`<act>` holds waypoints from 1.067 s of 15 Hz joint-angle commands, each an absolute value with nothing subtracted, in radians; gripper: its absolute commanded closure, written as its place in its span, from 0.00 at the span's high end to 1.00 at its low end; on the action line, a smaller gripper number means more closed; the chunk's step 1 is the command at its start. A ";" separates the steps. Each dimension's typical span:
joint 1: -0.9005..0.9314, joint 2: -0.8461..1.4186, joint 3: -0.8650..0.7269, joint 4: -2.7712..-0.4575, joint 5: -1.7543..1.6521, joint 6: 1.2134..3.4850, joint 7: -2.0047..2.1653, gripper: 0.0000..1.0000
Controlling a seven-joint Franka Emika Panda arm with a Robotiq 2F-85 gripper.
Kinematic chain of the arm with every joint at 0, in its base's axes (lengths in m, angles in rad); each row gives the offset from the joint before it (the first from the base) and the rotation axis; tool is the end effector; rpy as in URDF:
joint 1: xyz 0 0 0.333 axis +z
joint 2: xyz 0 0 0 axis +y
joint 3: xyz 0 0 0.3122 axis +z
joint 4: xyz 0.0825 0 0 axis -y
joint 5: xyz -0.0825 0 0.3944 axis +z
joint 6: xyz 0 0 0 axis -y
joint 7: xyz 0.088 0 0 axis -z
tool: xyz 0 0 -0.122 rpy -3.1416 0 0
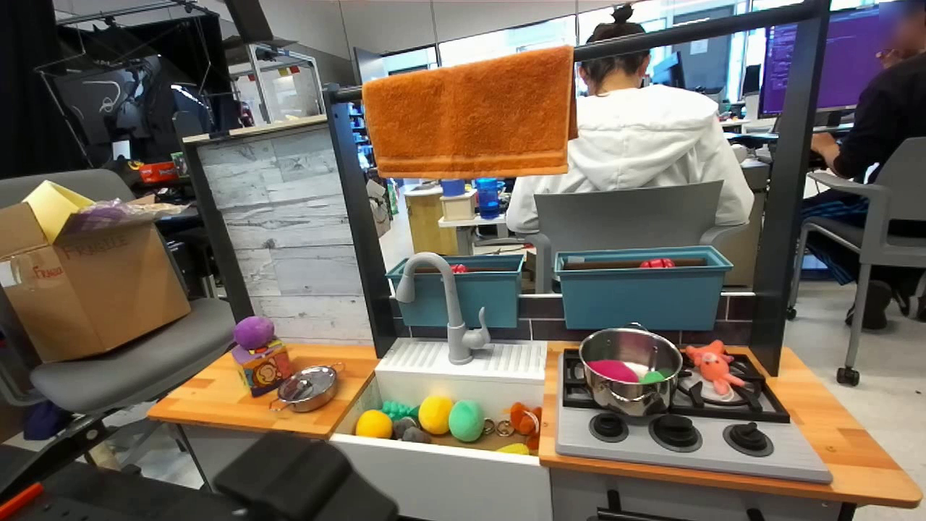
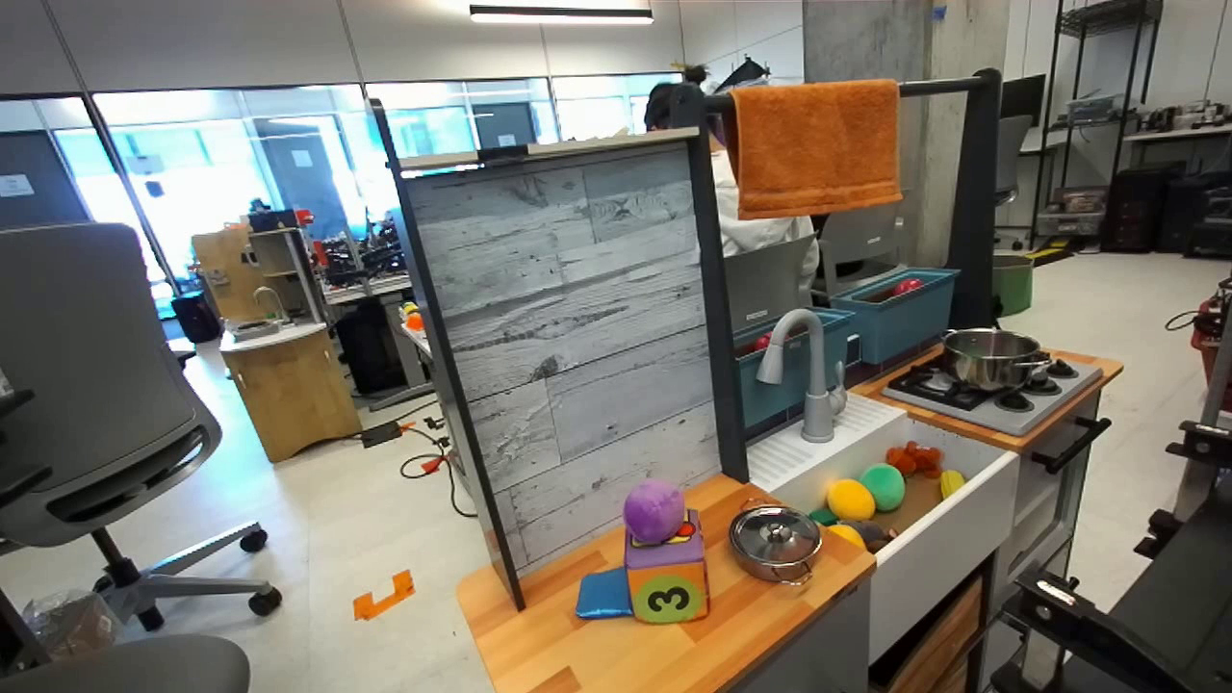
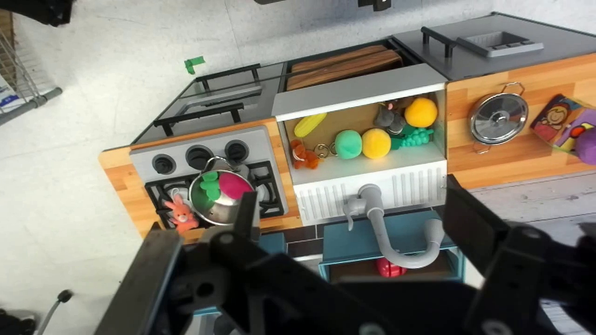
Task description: Put the purple plush toy into the sink
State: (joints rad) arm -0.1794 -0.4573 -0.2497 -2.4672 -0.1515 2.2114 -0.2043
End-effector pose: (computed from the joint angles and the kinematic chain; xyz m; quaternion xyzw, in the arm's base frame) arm 0.3974 -0.1913 0.4482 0.9932 -0.0654 0.0886 0.0387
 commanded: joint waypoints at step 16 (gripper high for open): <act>0.177 0.174 0.200 -2.130 -0.348 2.440 -0.058 1.00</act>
